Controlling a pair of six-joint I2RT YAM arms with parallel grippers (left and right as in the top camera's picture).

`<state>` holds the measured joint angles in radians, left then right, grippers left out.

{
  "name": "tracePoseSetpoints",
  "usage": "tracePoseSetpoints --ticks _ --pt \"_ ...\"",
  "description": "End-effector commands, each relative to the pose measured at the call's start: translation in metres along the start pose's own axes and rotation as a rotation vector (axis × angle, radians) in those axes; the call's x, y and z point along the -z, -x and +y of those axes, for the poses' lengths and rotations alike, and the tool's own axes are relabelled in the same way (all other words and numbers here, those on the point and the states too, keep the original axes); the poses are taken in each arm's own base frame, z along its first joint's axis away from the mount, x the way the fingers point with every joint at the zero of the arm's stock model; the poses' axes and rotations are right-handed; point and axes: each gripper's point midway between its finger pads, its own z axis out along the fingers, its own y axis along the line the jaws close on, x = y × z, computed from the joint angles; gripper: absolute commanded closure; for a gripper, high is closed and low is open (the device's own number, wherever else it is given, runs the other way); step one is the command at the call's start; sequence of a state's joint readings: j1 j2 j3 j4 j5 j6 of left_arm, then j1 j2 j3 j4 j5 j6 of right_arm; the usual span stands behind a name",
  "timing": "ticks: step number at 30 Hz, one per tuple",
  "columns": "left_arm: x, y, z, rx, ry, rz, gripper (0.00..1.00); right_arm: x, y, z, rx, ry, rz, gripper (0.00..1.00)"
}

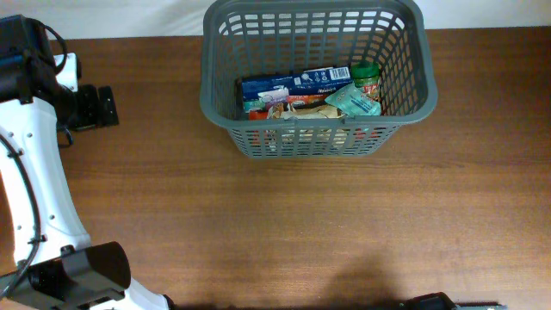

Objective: Pack container

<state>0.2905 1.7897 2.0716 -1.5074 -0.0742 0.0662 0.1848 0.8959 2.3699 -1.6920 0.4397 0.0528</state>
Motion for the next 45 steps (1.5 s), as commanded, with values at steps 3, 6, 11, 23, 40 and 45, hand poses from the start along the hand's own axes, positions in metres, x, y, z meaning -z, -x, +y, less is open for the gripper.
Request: tracePoseSetpoints --ticks 3,6,11,23,40,45 --pt "0.002 -0.001 0.000 0.010 -0.009 -0.003 0.01 -0.012 -0.008 0.008 0.017 0.009 0.055 0.01" --pt "0.002 -0.001 0.000 0.010 -0.009 -0.003 0.01 -0.022 -0.016 0.013 0.003 0.014 0.099 0.01" --pt "0.002 -0.001 0.000 0.010 -0.009 -0.003 0.01 -0.039 -0.032 0.021 -0.117 -0.003 0.164 0.01" --pt "0.002 -0.001 0.000 0.010 -0.009 -0.003 0.01 -0.094 -0.084 0.039 -0.254 -0.020 -0.009 0.01" --pt "0.002 -0.001 0.000 0.010 -0.009 -0.003 0.01 -0.220 -0.261 0.039 -0.311 -0.156 0.007 0.01" --pt "0.002 -0.001 0.000 0.010 -0.009 -0.003 0.01 -0.218 -0.276 0.039 -0.324 -0.146 -0.062 0.01"
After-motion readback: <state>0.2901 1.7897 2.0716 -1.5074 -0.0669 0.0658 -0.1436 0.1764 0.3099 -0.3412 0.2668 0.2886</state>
